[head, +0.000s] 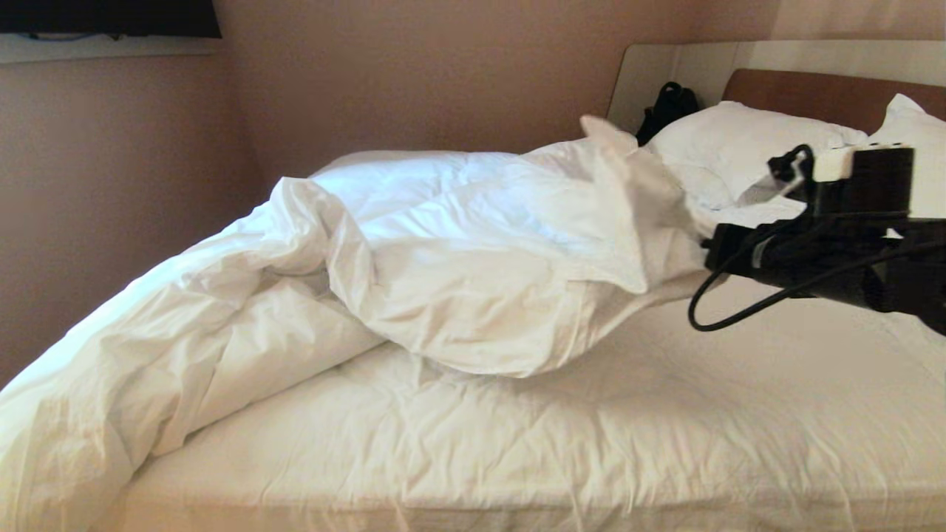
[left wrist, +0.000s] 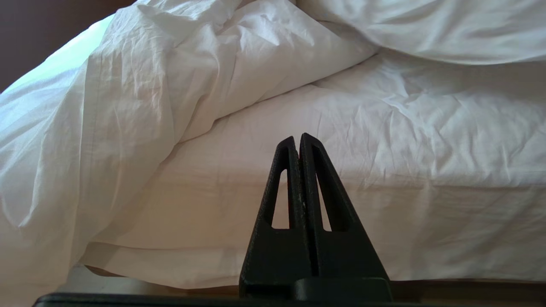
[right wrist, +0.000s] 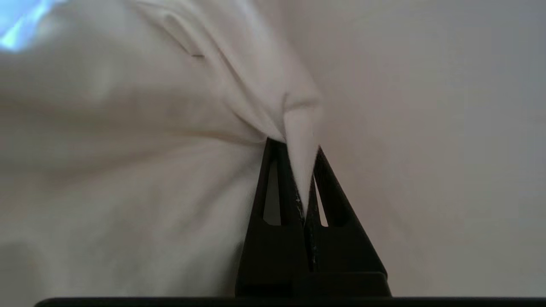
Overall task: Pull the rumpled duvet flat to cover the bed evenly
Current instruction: Flatten the corners of the folded blanket
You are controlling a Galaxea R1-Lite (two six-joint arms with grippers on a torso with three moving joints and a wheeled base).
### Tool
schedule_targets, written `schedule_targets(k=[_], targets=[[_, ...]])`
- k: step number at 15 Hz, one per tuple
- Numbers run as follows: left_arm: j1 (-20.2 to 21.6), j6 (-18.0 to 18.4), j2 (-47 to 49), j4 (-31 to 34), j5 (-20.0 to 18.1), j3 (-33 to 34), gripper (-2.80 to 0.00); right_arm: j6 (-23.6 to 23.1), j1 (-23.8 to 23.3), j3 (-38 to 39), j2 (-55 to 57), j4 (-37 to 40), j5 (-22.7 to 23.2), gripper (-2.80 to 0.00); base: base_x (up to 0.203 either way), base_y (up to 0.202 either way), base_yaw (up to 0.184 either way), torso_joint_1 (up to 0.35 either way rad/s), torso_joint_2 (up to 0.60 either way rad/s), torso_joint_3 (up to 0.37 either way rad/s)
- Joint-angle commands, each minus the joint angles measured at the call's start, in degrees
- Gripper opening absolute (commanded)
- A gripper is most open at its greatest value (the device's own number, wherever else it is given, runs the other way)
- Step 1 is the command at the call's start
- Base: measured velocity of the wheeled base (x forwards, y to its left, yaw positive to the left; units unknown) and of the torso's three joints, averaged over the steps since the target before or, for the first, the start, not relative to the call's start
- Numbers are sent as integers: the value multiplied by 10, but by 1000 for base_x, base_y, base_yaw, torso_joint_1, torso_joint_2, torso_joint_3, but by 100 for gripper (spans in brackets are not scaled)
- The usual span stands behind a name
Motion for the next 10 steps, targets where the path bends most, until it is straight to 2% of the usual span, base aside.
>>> schedule_targets(k=[1, 3, 6, 10], targets=[[0, 0, 0, -1, 0, 0, -280, 10, -59, 25, -72, -2, 0, -280, 0, 0, 0, 0, 0, 0], [0, 0, 0, -1, 0, 0, -280, 21, -91, 40, -95, -1, 6, -280, 0, 0, 0, 0, 0, 0], [0, 0, 0, -1, 0, 0, -280, 28, -204, 61, -140, 0, 36, -280, 0, 0, 0, 0, 0, 0], [0, 0, 0, -1, 0, 0, -280, 41, -317, 61, -174, 2, 63, -280, 0, 0, 0, 0, 0, 0]])
